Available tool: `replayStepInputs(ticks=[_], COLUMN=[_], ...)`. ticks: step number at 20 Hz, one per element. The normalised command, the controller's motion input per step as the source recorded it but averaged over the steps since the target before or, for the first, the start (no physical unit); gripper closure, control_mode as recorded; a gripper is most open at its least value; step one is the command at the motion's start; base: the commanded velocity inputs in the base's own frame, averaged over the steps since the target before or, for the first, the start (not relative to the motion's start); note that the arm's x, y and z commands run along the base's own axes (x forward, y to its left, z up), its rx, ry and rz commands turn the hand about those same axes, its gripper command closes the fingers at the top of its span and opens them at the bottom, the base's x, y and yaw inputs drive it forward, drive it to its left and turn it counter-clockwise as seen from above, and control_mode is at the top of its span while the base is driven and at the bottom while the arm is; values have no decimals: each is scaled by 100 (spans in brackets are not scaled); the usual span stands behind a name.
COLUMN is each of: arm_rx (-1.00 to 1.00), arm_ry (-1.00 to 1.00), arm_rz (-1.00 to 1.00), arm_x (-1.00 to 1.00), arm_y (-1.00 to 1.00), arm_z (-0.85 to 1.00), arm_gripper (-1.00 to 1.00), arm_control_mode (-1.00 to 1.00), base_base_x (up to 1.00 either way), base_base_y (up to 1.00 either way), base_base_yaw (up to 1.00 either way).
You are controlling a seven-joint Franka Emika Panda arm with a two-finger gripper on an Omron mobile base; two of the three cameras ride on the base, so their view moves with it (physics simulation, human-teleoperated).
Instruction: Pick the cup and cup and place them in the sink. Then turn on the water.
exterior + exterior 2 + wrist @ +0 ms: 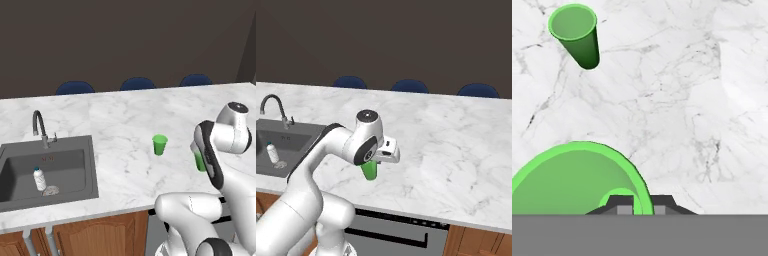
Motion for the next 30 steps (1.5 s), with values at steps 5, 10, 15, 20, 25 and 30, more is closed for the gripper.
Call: replayStepInputs(ticks=[5, 10, 15, 20, 25, 30], arm_rx=[0, 0, 0, -3, -5, -3], arm_ry=[0, 0, -4, -1, 0, 0], arm_rz=[2, 3, 4, 2, 1, 1], arm_x=[-32, -10, -12, -11, -5, -1], arm_y=[0, 0, 2, 30, 39, 30], arm_z=[17, 3, 16, 17, 15, 16], arm_gripper=[100, 100, 100, 100, 100, 100], arm_control_mode=[-100, -100, -100, -100, -100, -100], base_base_x=[0, 0, 0, 0, 0, 0], base_base_y=[0, 0, 0, 0, 0, 0], base_base_yaw=[0, 0, 0, 0, 0, 0])
